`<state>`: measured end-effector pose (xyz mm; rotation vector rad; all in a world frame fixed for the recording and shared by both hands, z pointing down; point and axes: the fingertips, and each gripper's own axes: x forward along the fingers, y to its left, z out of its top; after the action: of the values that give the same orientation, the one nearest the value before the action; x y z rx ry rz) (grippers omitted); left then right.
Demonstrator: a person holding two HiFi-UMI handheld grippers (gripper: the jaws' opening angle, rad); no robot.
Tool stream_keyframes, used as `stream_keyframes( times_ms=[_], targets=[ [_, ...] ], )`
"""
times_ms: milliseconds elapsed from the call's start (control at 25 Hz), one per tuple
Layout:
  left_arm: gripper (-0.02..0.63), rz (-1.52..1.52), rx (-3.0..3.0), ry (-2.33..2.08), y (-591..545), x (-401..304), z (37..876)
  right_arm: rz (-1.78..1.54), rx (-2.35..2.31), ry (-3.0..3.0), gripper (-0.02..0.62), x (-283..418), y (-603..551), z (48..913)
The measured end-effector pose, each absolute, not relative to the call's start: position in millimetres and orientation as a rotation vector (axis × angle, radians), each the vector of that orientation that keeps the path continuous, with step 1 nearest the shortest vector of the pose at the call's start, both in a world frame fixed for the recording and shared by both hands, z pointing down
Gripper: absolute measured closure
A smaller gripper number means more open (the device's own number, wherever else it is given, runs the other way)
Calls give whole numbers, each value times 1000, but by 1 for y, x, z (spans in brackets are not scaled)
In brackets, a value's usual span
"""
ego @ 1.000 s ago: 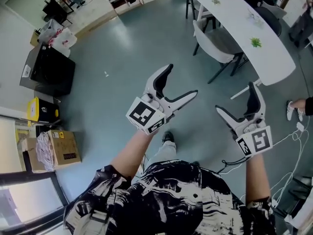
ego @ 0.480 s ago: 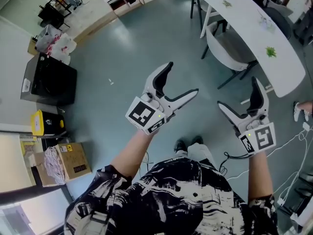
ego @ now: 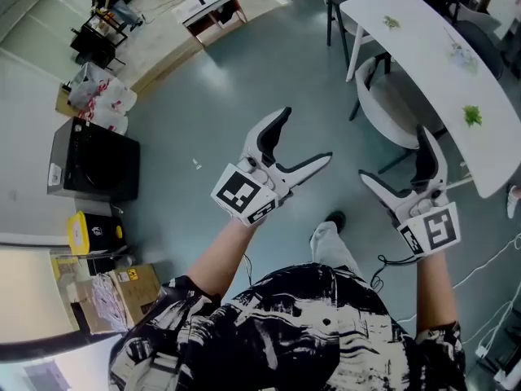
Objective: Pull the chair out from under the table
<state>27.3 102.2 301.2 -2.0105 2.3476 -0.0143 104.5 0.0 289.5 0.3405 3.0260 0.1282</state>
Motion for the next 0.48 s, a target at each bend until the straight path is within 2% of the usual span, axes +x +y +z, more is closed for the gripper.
stream_keyframes(
  times_ms=[200,480],
  targets=[
    [173,-47,-2093,2285,28,-42,301,68,291,3053,52,40,-59,304],
    [173,-37,-2180,2211,-37,-102,299,56,209,3095,52,-18,-113,310]
  ],
)
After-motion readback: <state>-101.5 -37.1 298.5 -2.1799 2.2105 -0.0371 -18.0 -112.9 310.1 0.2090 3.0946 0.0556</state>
